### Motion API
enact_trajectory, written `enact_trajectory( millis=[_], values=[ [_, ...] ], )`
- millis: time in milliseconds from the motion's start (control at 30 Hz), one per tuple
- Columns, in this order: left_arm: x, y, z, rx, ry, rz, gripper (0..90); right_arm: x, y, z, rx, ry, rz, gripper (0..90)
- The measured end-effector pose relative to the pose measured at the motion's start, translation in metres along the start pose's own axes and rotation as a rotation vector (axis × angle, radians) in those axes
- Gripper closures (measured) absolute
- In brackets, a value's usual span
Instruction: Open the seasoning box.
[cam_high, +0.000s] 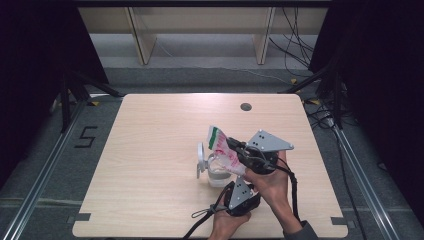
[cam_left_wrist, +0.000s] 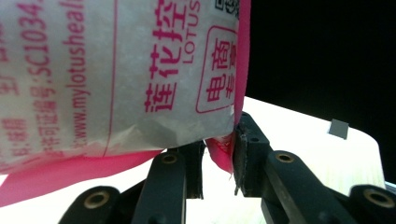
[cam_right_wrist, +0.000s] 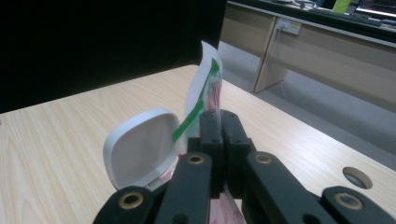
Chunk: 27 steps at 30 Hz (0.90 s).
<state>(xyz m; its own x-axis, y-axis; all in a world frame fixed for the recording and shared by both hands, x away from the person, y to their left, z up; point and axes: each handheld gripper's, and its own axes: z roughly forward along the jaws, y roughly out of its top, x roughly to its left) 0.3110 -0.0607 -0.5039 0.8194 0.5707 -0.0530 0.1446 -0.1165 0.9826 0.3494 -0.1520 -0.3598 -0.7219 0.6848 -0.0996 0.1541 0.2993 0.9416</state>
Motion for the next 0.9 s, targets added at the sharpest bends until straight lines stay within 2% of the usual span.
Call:
enact_trajectory(
  millis=[100,167,233,267,300,333,367,400,433,467,533,600,733,767,833,867,900],
  values=[
    [-0.0009,0.0016,0.0002,0.0,0.004,-0.001,75.0,-0.001,0.0013,-0.0004,0.001,-0.003,-0.014,90.0],
    [-0.0011,0.0017,0.0011,-0.001,0.004,0.0,74.9,-0.001,0.0013,-0.0005,0.01,0.005,0.005,90.0],
    [-0.001,0.001,0.0022,-0.003,-0.004,-0.006,75.0,-0.0007,0.0006,0.0006,0.008,-0.003,-0.01,90.0],
    [-0.0019,0.0004,0.002,-0.002,0.005,-0.007,75.0,-0.0017,0.0005,0.0012,0.007,-0.006,-0.024,90.0],
    [-0.0019,0.0003,0.0018,-0.001,0.005,-0.004,75.0,-0.0006,-0.0006,0.0025,0.006,-0.017,-0.006,90.0],
    [-0.0019,0.0003,0.0018,-0.001,0.005,-0.004,75.0,-0.0006,-0.0006,0.0025,0.006,-0.017,-0.006,90.0],
    [-0.0019,0.0004,0.0018,-0.003,0.006,-0.004,75.0,0.0008,-0.001,0.0018,0.02,-0.007,0.02,90.0],
    [-0.0018,0.0007,0.0019,-0.005,0.0,0.001,75.0,-0.0001,-0.0005,0.0022,0.003,-0.013,-0.006,90.0],
    [-0.0022,0.0011,0.0014,-0.008,0.001,0.004,75.0,0.0005,0.0002,0.0008,0.011,-0.007,0.0,90.0],
    [-0.0027,0.0015,0.0005,-0.007,0.003,0.002,75.0,-0.0004,0.0011,0.0005,0.005,-0.018,-0.02,90.0],
    [-0.0025,0.0015,0.0005,-0.005,0.001,0.003,75.0,0.0,0.0011,0.001,0.01,-0.005,-0.01,90.0],
    [-0.0026,-0.0001,0.002,-0.002,0.001,0.0,74.9,-0.0003,-0.0009,0.0035,0.012,-0.012,-0.032,90.0],
    [-0.0031,0.0004,0.0006,-0.002,0.001,-0.003,75.0,-0.0013,-0.0006,0.0024,0.015,-0.007,-0.021,90.0],
    [-0.0032,0.0004,0.0011,-0.004,0.0,-0.002,75.0,-0.0017,-0.0003,0.0026,0.006,-0.008,-0.038,90.0],
    [-0.003,0.0002,0.0014,-0.006,-0.001,-0.001,75.0,-0.0003,-0.0008,0.0028,0.011,-0.011,-0.023,90.0],
    [-0.0032,0.0,0.0013,-0.006,0.0,-0.001,75.0,-0.0016,-0.0008,0.0036,0.006,-0.012,-0.04,90.0],
    [-0.0032,0.0002,0.0005,-0.002,0.0,-0.003,75.0,-0.0005,-0.0012,0.0035,0.015,-0.013,-0.019,90.0]
  ],
)
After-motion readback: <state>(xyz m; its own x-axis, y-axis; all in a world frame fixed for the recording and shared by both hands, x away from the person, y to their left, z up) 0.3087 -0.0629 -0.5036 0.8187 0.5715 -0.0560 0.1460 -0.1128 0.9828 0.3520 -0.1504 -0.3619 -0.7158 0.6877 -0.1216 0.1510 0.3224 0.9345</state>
